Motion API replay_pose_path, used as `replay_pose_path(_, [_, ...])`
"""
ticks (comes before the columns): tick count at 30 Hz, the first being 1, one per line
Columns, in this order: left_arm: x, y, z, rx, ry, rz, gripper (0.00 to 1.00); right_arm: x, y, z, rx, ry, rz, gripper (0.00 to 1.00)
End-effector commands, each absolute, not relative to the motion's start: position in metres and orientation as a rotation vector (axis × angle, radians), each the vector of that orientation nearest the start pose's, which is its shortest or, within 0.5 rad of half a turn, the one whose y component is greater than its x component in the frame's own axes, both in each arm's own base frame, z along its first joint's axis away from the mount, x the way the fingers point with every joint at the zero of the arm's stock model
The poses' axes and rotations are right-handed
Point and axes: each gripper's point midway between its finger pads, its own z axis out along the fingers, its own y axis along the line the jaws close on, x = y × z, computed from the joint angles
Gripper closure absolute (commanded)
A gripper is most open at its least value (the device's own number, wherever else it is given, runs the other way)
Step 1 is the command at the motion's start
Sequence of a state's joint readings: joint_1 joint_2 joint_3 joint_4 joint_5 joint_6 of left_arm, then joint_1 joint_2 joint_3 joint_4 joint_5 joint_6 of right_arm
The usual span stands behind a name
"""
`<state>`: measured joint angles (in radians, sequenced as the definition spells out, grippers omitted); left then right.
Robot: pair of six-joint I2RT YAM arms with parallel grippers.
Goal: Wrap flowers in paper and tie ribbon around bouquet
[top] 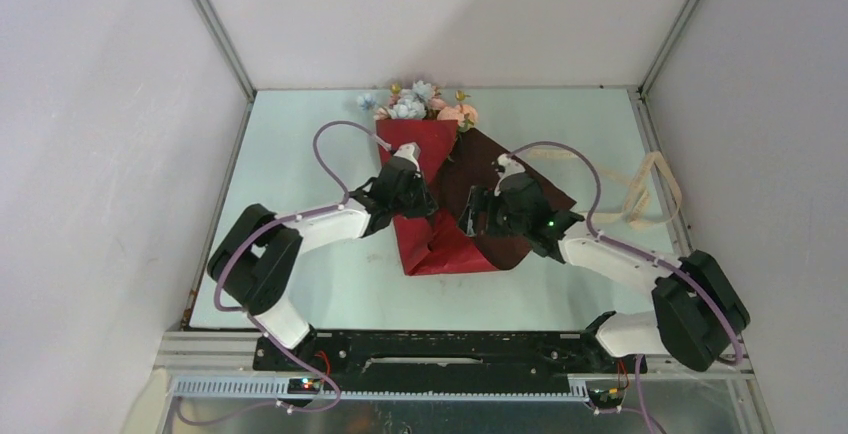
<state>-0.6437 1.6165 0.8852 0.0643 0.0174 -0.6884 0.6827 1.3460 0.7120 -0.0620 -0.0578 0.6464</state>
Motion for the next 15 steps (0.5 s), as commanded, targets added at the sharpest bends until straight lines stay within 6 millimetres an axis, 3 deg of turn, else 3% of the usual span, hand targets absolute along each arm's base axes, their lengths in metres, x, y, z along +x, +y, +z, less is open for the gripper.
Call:
replay_pose_path(1, [0.330, -0.295, 0.076, -0.004, 2.339, -0.710, 1.00, 0.285, 0.241, 0.122, -0.015, 2.253, 0.737, 0.12])
replay_pose_path(3, [0.330, -0.299, 0.069, -0.002, 2.353, -0.709, 1.00, 0.299, 0.242, 0.139, -0.003, 2.179, 0.784, 0.02])
replay_pose_path(9, [0.332, -0.310, 0.055, 0.005, 2.390, -0.700, 1.00, 0.346, 0.253, 0.181, 0.018, 2.054, 0.796, 0.00])
replay_pose_path(12, [0.334, -0.315, 0.051, 0.008, 2.402, -0.696, 1.00, 0.374, 0.264, 0.177, 0.044, 2.085, 0.757, 0.02])
replay_pose_path(13, [0.333, -0.315, 0.049, 0.012, 2.411, -0.691, 1.00, 0.381, 0.266, 0.163, 0.048, 2.121, 0.733, 0.02])
replay_pose_path(14, [0.334, -0.316, 0.050, 0.014, 2.411, -0.691, 1.00, 0.389, 0.268, 0.167, 0.060, 2.120, 0.722, 0.03])
replay_pose_path(15, [0.333, -0.316, 0.049, 0.016, 2.415, -0.688, 1.00, 0.396, 0.269, 0.154, 0.072, 2.150, 0.703, 0.04])
